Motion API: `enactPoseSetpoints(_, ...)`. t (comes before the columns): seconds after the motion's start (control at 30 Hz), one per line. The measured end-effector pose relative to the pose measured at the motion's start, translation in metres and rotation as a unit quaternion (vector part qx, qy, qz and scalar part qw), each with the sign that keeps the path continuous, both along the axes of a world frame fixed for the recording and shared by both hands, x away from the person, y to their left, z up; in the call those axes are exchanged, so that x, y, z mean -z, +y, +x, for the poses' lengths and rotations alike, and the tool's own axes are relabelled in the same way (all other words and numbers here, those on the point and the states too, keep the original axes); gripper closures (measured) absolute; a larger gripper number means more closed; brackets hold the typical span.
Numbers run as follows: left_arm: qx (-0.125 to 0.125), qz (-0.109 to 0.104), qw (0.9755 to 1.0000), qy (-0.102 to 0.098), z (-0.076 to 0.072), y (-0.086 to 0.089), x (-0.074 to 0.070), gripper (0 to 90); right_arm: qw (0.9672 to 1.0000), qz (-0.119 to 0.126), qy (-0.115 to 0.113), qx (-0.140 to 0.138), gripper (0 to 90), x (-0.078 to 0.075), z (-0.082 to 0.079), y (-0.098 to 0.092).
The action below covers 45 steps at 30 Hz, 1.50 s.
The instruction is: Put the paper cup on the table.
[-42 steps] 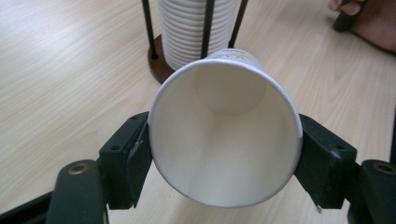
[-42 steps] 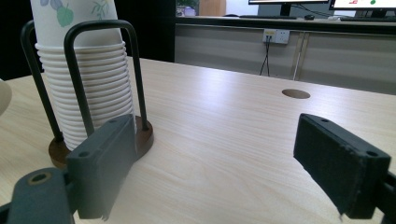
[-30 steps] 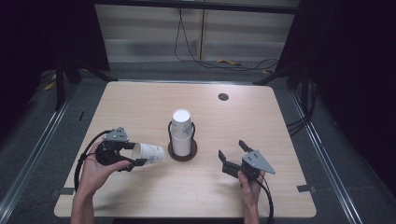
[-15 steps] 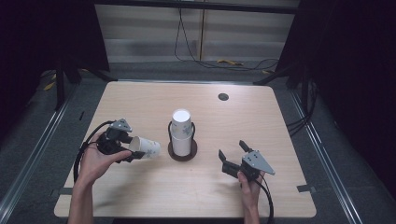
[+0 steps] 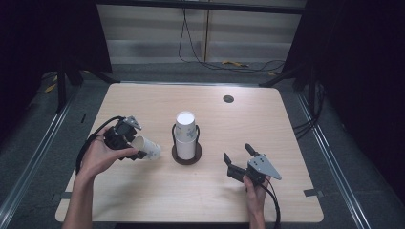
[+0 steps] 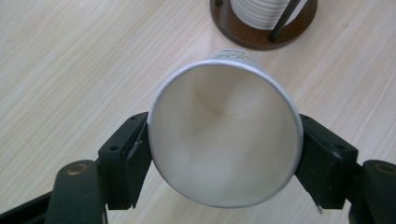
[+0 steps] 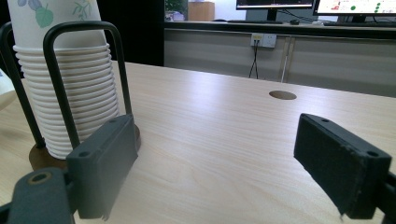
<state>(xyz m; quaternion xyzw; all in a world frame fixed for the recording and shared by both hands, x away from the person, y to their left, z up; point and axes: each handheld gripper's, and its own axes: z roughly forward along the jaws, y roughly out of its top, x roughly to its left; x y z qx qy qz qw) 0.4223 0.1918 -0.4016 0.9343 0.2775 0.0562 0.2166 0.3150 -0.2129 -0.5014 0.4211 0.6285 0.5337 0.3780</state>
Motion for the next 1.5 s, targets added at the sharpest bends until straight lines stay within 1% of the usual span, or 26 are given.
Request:
enactPoseSetpoints(0.03, 0.001, 0.012, 0.9999, 0.002, 0.002, 0.000, 0.000, 26.8, 1.0000, 0.002, 0.001, 0.000, 12.7, 0.000, 0.000, 0.000)
enactPoseSetpoints(0.07, 0.000, 0.016, 0.9999, 0.006, 0.003, -0.001, 0.001, 26.8, 1.0000, 0.003, 0.002, 0.000, 12.7, 0.000, 0.000, 0.000)
enactPoseSetpoints(0.1, 0.000, 0.024, 0.9996, 0.013, 0.006, -0.002, 0.002, 26.8, 1.0000, 0.003, 0.002, 0.000, 12.7, 0.000, 0.000, 0.000)
enactPoseSetpoints(0.17, 0.005, 0.039, 0.9990, 0.020, 0.009, -0.003, 0.004, 26.7, 1.0000, 0.004, 0.000, -0.001, 12.7, 0.000, 0.000, 0.000)
enactPoseSetpoints(0.27, 0.000, 0.057, 0.9979, 0.031, 0.015, -0.005, 0.009, 26.7, 1.0000, 0.004, 0.000, 0.001, 12.7, 0.000, 0.000, 0.000)
enactPoseSetpoints(0.37, -0.001, 0.065, 0.9974, 0.032, 0.017, -0.006, 0.010, 26.4, 1.0000, 0.005, -0.002, 0.000, 12.7, 0.000, 0.000, -0.001)
enactPoseSetpoints(0.43, -0.001, 0.077, 0.9966, 0.029, 0.018, -0.008, 0.011, 25.9, 1.0000, 0.005, -0.002, 0.000, 12.8, 0.000, 0.000, -0.001)
enactPoseSetpoints(0.47, 0.001, 0.084, 0.9959, 0.032, 0.018, -0.009, 0.011, 25.8, 1.0000, 0.005, -0.001, 0.000, 12.8, 0.000, 0.000, 0.000)
enactPoseSetpoints(0.53, 0.002, 0.084, 0.9959, 0.034, 0.018, -0.012, 0.012, 25.4, 1.0000, 0.008, -0.001, 0.002, 12.8, 0.000, 0.000, -0.001)
enactPoseSetpoints(0.57, 0.005, 0.087, 0.9956, 0.035, 0.019, -0.013, 0.011, 24.6, 1.0000, 0.008, -0.001, 0.002, 12.8, 0.000, 0.000, -0.001)
enactPoseSetpoints(0.6, -0.001, 0.086, 0.9957, 0.033, 0.018, -0.013, 0.012, 24.5, 1.0000, 0.008, -0.002, 0.003, 12.8, 0.000, 0.000, -0.001)
enactPoseSetpoints(0.67, 0.000, 0.094, 0.9952, 0.025, 0.016, -0.016, 0.011, 24.5, 1.0000, 0.008, -0.004, 0.002, 12.8, 0.000, 0.000, -0.001)
enactPoseSetpoints(0.7, 0.003, 0.094, 0.9953, 0.024, 0.016, -0.017, 0.011, 24.4, 0.9999, 0.012, -0.006, 0.003, 12.8, 0.000, -0.001, -0.002)
enactPoseSetpoints(0.73, 0.001, 0.091, 0.9956, 0.023, 0.016, -0.019, 0.011, 24.4, 0.9999, 0.014, -0.005, 0.004, 12.8, 0.000, -0.001, -0.002)
enactPoseSetpoints(0.77, 0.003, 0.091, 0.9956, 0.022, 0.017, -0.020, 0.011, 24.1, 0.9999, 0.016, -0.005, 0.004, 12.8, 0.000, -0.001, -0.003)
enactPoseSetpoints(0.87, -0.003, 0.088, 0.9959, 0.020, 0.019, -0.021, 0.014, 22.7, 0.9998, 0.015, -0.007, 0.004, 12.8, 0.001, -0.001, -0.002)
enactPoseSetpoints(0.9, -0.006, 0.084, 0.9963, 0.019, 0.019, -0.021, 0.014, 22.5, 0.9999, 0.015, -0.006, 0.004, 12.8, 0.001, -0.001, -0.002)
enactPoseSetpoints(0.97, -0.004, 0.082, 0.9965, 0.014, 0.020, -0.021, 0.014, 22.3, 0.9998, 0.016, -0.006, 0.004, 12.8, 0.001, -0.001, -0.002)
enactPoseSetpoints(1.03, -0.007, 0.076, 0.9970, 0.014, 0.020, -0.020, 0.014, 21.9, 0.9999, 0.015, -0.007, 0.004, 12.8, 0.001, -0.001, -0.002)
enactPoseSetpoints(1.1, -0.009, 0.071, 0.9974, 0.008, 0.021, -0.021, 0.015, 21.7, 0.9999, 0.014, -0.006, 0.004, 12.8, 0.001, -0.001, -0.002)
enactPoseSetpoints(1.2, -0.009, 0.062, 0.9980, 0.005, 0.021, -0.022, 0.015, 21.3, 0.9999, 0.014, -0.006, 0.005, 12.8, 0.001, -0.001, -0.002)
enactPoseSetpoints(1.3, -0.006, 0.058, 0.9983, -0.003, 0.020, -0.022, 0.014, 20.9, 0.9999, 0.014, -0.006, 0.005, 12.9, 0.001, -0.001, -0.002)
enactPoseSetpoints(1.33, -0.010, 0.049, 0.9987, -0.009, 0.020, -0.022, 0.013, 20.9, 0.9999, 0.014, -0.006, 0.005, 12.9, 0.001, -0.001, -0.002)
enactPoseSetpoints(1.37, -0.010, 0.043, 0.9990, -0.011, 0.020, -0.022, 0.013, 20.7, 0.9999, 0.013, -0.007, 0.005, 12.8, 0.001, -0.001, -0.002)
enactPoseSetpoints(1.5, -0.008, 0.043, 0.9990, -0.010, 0.020, -0.021, 0.014, 19.0, 0.9999, 0.012, -0.008, 0.005, 12.9, 0.001, -0.001, -0.002)
